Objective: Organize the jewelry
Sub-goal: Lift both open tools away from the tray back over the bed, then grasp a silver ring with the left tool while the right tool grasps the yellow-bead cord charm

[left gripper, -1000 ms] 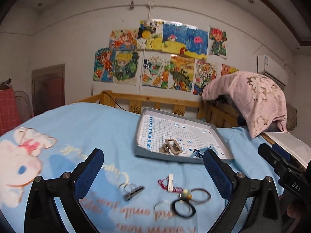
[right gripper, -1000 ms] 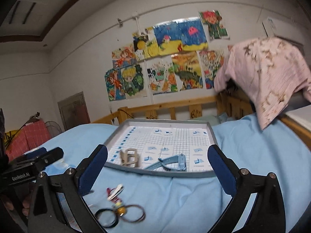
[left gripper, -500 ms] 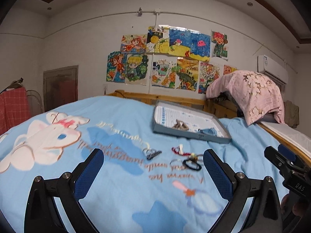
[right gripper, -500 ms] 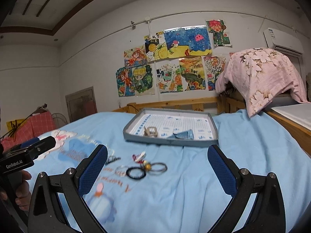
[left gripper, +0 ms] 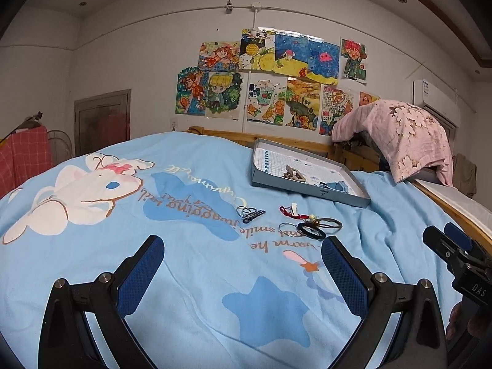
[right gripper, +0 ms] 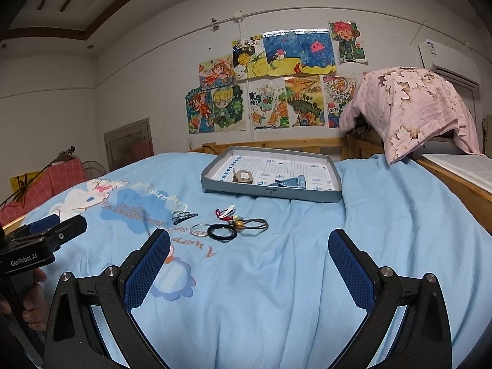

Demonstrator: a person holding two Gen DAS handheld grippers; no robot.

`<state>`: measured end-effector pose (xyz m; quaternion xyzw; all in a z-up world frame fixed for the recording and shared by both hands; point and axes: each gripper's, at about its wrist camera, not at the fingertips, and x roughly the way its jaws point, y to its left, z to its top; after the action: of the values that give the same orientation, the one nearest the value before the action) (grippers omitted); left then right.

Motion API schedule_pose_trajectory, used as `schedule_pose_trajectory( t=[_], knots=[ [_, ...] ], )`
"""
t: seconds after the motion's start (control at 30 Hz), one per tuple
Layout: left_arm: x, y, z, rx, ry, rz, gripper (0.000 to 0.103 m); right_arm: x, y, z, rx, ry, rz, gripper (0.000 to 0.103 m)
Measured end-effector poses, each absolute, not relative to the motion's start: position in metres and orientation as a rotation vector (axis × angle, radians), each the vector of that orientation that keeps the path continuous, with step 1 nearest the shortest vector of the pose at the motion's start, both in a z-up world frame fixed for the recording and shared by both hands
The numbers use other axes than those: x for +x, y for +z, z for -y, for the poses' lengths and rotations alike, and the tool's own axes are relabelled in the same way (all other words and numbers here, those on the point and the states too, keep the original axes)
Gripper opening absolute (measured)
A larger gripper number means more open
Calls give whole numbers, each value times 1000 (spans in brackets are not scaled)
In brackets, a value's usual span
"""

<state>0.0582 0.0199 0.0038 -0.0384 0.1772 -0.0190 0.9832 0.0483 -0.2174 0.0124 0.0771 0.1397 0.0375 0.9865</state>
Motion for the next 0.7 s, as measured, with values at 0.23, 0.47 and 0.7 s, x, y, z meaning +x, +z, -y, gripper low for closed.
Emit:
schedule_pose_trajectory(
  t=[0.23, 0.47, 0.7],
  knots=[
    [80, 19, -27, -91, -36, -354, 103, 68, 28, 219, 142, 94, -270, 101],
    [128, 33, -34, -82, -41, -362, 103, 106, 48, 229, 130, 105, -245, 101],
    [181, 20, -28, -69, -86, -427, 103, 162, 50, 235, 147, 131, -252, 101]
  ],
)
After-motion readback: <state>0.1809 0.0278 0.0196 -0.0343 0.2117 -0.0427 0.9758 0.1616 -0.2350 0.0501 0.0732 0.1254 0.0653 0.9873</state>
